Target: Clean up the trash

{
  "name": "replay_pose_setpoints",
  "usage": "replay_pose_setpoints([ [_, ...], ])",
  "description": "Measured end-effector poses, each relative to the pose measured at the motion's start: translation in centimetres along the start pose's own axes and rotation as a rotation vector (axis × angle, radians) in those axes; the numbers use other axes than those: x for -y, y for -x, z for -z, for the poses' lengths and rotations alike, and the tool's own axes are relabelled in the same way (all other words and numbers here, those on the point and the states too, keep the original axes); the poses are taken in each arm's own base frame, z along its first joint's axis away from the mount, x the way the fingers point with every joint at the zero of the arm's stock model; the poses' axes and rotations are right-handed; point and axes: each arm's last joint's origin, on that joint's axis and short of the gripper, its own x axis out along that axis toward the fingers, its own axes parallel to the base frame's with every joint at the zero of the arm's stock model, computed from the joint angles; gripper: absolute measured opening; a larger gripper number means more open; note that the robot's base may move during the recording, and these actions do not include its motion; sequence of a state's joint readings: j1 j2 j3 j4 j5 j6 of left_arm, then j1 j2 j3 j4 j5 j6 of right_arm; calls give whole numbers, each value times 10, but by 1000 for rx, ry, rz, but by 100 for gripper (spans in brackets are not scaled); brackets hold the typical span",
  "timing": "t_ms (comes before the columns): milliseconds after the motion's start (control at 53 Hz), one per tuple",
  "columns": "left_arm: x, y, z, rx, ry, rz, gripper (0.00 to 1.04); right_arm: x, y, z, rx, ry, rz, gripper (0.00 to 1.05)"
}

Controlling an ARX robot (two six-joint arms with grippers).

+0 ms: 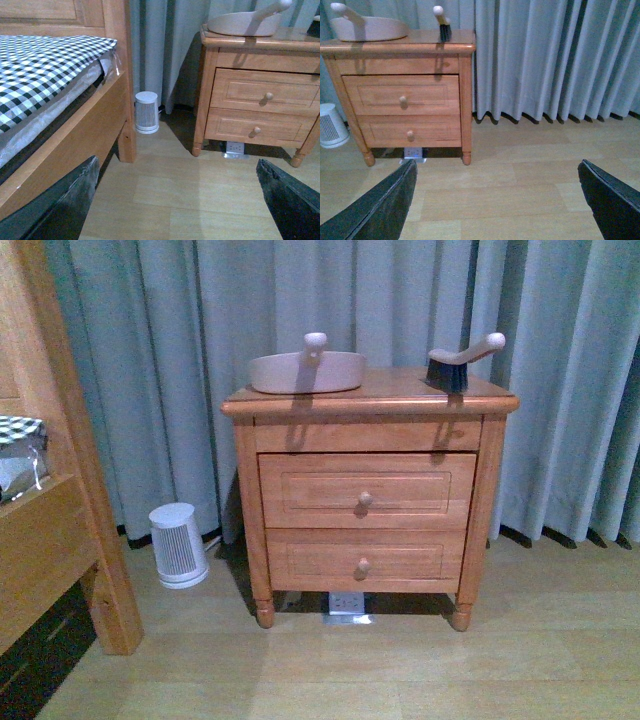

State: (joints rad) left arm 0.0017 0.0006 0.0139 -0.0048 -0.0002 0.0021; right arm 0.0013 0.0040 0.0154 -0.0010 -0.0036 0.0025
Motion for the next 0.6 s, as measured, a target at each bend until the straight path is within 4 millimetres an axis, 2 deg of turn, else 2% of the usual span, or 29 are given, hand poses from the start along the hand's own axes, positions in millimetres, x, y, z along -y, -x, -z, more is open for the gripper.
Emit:
replay_pose_setpoints([
  [603, 0, 0, 0, 0, 0, 0, 97, 0, 0, 0, 0, 0, 0, 97],
])
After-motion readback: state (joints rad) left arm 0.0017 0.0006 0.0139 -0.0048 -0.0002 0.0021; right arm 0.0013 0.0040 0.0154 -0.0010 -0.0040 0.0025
